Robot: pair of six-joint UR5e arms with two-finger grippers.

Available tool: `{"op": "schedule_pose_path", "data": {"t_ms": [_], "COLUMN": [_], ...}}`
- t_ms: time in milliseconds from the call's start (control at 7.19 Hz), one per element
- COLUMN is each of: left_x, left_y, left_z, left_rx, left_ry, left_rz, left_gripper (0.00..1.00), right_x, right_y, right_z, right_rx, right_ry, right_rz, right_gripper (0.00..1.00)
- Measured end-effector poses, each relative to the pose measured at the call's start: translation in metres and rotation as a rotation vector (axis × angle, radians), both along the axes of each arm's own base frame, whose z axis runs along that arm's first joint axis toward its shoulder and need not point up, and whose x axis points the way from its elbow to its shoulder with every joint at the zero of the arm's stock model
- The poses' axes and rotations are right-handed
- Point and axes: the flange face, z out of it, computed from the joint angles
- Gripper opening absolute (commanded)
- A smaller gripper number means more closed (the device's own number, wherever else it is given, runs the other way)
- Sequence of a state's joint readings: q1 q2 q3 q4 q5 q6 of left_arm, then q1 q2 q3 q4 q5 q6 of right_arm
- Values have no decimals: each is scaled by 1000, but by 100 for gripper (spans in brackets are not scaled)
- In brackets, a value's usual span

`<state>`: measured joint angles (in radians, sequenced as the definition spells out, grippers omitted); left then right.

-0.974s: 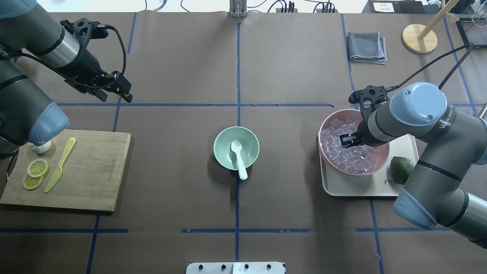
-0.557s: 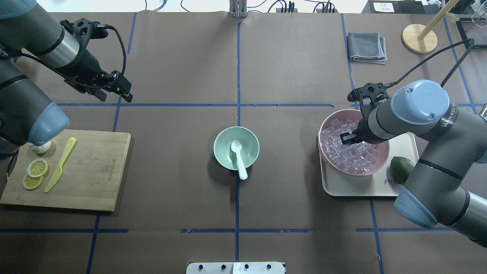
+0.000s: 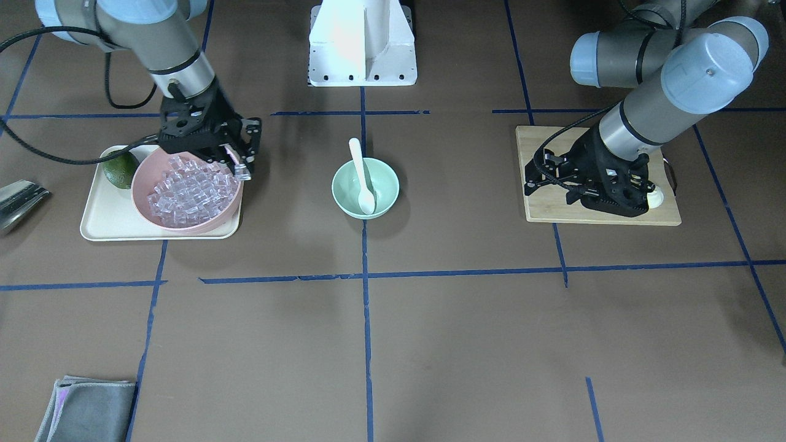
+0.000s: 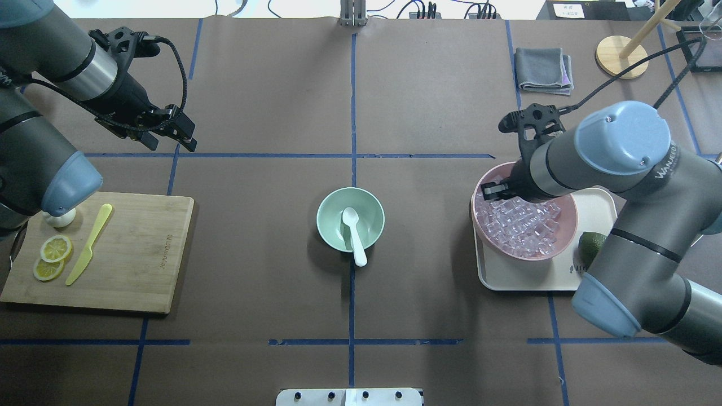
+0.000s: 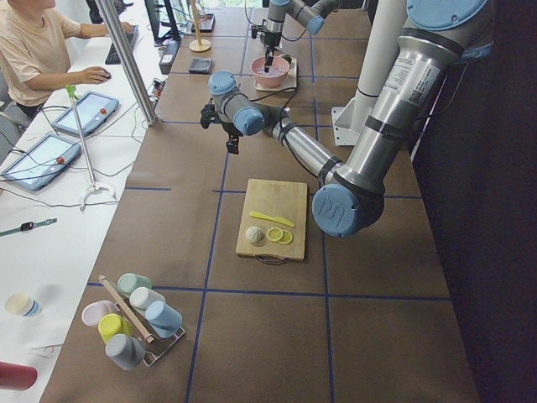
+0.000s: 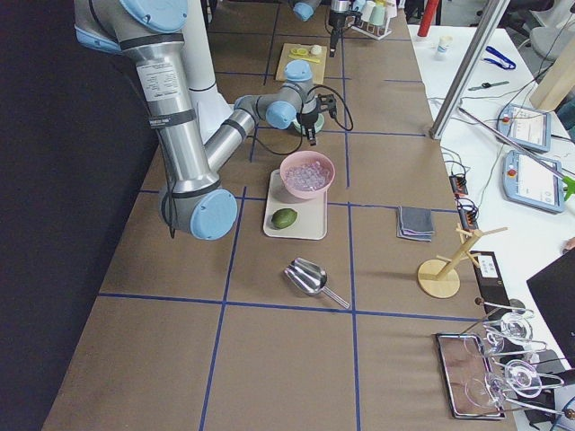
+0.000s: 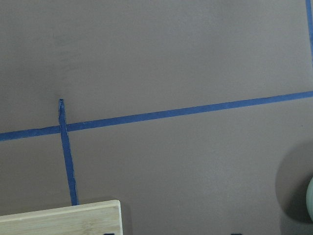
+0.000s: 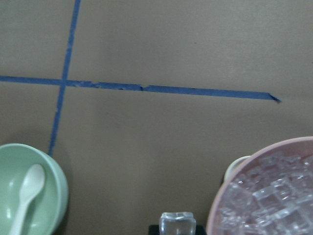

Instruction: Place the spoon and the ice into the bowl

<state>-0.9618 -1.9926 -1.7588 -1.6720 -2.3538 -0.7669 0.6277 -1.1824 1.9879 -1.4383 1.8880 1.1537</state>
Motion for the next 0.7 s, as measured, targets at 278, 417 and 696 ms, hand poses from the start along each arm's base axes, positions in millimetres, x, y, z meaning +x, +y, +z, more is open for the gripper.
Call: {"op": "schedule_pose_path", "data": {"t_ms": [278,417,696], "left_x": [0,0,-3], "left_y": [0,1,4], "left_z": [0,-1,2], "left_rx": [0,1,-1], "left_ry": [0,1,0], "left_rz": [0,0,0], "left_gripper": [86,86,87], "right_x": [-70,-106,-159], "right_y": [2,4,1], "right_z": [-41,-56,-65], "right_rx": [-87,-115,-132], "right_ry": [-46,-51,-66], "right_rz": [47,77,110], "right_gripper": [0,0,88]}}
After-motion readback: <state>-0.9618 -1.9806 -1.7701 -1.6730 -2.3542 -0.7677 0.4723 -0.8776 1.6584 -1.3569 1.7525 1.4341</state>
